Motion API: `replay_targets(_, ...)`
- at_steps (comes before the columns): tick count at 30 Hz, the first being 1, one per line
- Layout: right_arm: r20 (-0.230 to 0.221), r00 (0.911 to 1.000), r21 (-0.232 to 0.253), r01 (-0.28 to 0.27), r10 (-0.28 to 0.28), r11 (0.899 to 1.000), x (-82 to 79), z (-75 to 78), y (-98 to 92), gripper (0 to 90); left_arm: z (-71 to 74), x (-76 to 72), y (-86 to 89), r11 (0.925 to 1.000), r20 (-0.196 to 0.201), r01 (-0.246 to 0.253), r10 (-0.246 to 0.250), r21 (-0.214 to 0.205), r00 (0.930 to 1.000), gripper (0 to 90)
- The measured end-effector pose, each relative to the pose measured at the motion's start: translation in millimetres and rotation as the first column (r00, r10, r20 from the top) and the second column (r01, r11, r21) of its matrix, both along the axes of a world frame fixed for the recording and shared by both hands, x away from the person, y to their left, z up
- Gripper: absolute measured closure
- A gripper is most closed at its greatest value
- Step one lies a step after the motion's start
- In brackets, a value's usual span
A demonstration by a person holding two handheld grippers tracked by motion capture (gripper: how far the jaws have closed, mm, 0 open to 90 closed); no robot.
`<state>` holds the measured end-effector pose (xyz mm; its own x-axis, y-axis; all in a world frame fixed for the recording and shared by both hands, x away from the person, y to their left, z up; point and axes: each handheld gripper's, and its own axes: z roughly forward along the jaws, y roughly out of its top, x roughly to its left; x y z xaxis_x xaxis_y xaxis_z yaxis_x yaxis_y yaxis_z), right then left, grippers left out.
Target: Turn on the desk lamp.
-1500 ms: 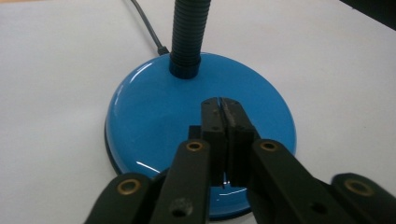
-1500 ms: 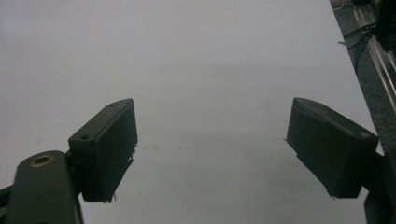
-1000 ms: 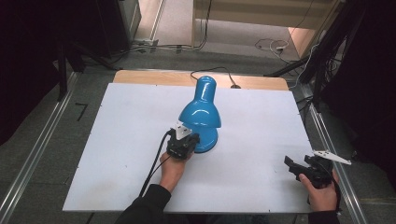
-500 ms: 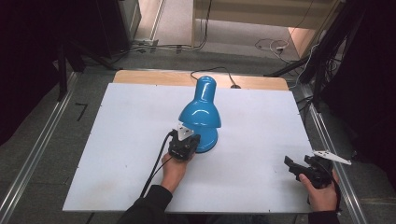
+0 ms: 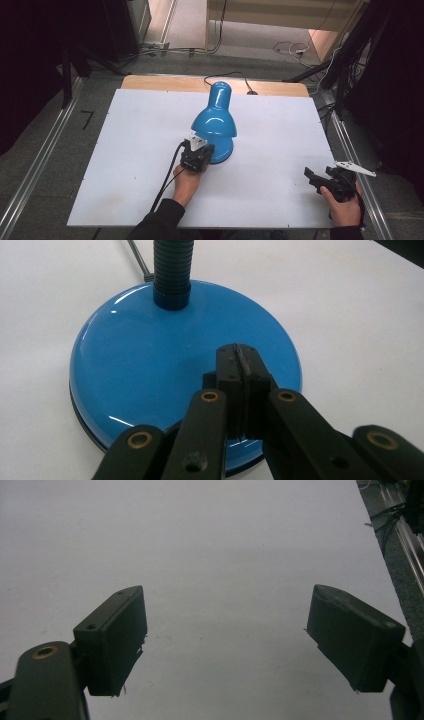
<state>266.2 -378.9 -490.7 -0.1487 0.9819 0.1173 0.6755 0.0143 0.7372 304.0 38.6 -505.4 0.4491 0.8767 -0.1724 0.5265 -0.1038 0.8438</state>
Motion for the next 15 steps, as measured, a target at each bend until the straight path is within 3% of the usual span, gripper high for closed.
replay_targets(15,-0.004,1.0000,0.002,-0.001,0.001,1.000,-0.1,-0.2,0.1,15.0,-0.1,-0.8,0.0,1.0000,0.000,-0.002,0.002,0.008,1.0000,89.8)
